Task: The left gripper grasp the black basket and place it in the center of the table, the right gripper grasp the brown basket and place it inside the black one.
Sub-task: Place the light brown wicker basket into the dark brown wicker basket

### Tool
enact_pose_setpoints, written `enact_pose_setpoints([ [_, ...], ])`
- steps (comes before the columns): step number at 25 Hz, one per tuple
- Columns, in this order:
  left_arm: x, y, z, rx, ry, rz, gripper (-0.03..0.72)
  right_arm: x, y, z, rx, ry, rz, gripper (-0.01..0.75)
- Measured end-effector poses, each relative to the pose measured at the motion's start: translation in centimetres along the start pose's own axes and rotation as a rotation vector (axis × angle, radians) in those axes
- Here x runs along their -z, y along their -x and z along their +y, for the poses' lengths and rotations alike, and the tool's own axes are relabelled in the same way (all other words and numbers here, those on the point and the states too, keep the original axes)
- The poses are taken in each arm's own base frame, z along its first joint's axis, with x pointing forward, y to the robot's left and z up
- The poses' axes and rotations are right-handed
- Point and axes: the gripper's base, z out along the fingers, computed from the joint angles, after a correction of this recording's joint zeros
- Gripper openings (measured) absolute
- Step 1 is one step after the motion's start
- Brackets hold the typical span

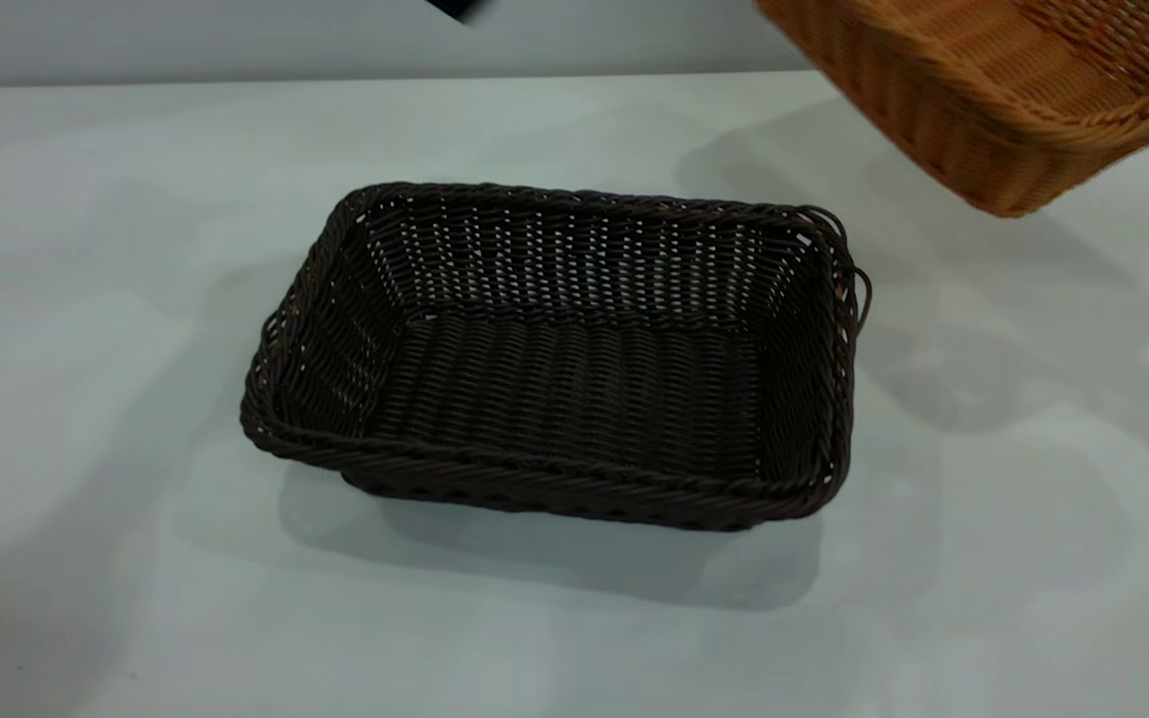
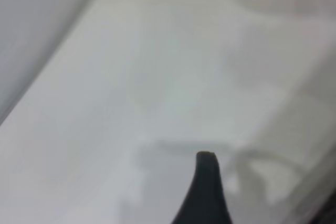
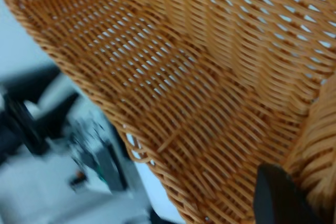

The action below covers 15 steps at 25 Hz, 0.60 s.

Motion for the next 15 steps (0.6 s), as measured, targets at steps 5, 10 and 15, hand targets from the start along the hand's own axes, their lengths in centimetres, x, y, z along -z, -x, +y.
enact_pose_setpoints([
  [5, 1.6, -2.6, 4.2, 0.165, 0.062, 0.008, 0.556, -2.6, -3.2, 2.9, 0.120, -0.097, 0.218, 0.069],
  [10, 2.1, -3.5, 5.4, 0.202, 0.076, 0.012, 0.556, -6.7, -6.6, 5.2, 0.147, -0.143, 0.382, 0.069],
  [15, 2.1, -3.5, 5.3, 0.204, 0.073, 0.014, 0.556, -10.5, -9.7, 5.8, 0.194, -0.198, 0.501, 0.069],
])
